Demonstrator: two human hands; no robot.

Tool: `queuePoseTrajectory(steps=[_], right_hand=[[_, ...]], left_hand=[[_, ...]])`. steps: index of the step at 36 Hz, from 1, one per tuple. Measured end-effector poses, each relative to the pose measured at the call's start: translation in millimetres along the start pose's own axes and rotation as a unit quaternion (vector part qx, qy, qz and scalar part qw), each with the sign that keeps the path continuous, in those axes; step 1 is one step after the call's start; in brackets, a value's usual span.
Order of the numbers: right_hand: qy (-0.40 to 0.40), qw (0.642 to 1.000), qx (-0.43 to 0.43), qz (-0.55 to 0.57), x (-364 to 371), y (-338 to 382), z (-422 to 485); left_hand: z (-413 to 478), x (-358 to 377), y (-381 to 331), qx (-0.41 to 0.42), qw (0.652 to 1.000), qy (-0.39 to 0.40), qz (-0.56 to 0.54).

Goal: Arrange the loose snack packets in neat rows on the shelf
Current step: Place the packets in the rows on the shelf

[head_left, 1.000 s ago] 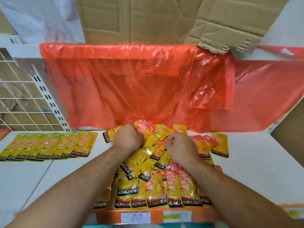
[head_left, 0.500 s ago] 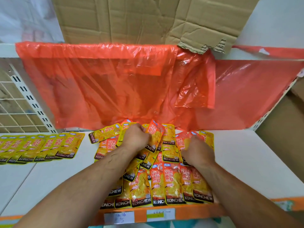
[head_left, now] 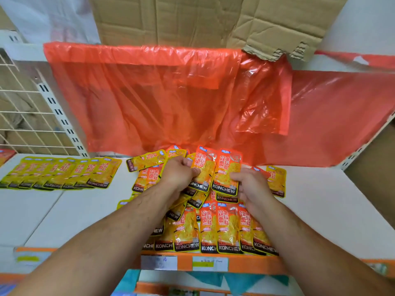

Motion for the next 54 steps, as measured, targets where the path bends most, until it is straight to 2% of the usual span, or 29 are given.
queuePoseTrajectory(steps=[4,12,20,26,33,41,54], right_hand=[[0.024,0.998,-0.006,-0.064,38.4,-18.8,2.7],[0.086,0.99,-0.028,-0.106,138.3,-36.8,-25.1],[0.196,0.967,-0.054,-0.152,268.5,-67.5,-91.0],[0.293,0.944,-0.025,-0.149,373.0,-108.1,-159.0],[0.331,0.926,-0.027,-0.181,489.3,-160.3,-222.8],[0.37,0.905,-0.024,-0.208,585.6,-187.4,-258.9],[0.39,0.899,-0.01,-0.2,705.6,-218.6,-212.8]], left_hand=[[-9.1,-29.4,16.7,-0.025,0.998,-0.011,-0.054],[-33.9,-132.7,60.4,-0.057,0.988,-0.084,-0.114],[-76.9,-259.1,131.4,-0.085,0.969,-0.161,-0.165],[-119.7,-366.3,192.5,-0.112,0.946,-0.205,-0.223],[-166.6,-488.6,262.9,-0.144,0.934,-0.221,-0.241],[-196.5,-578.5,297.9,-0.156,0.917,-0.267,-0.253],[-123.7,-672.2,341.5,-0.174,0.904,-0.323,-0.219]])
Point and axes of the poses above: each hand's wrist, its own z-axis towards the middle knuckle, its own x-axis out of the palm, y = z × x, the point moved 3 cm from there along z, towards the middle knuckle, and after that the axes turned 9 degrees about z, right-handed, at the moved point
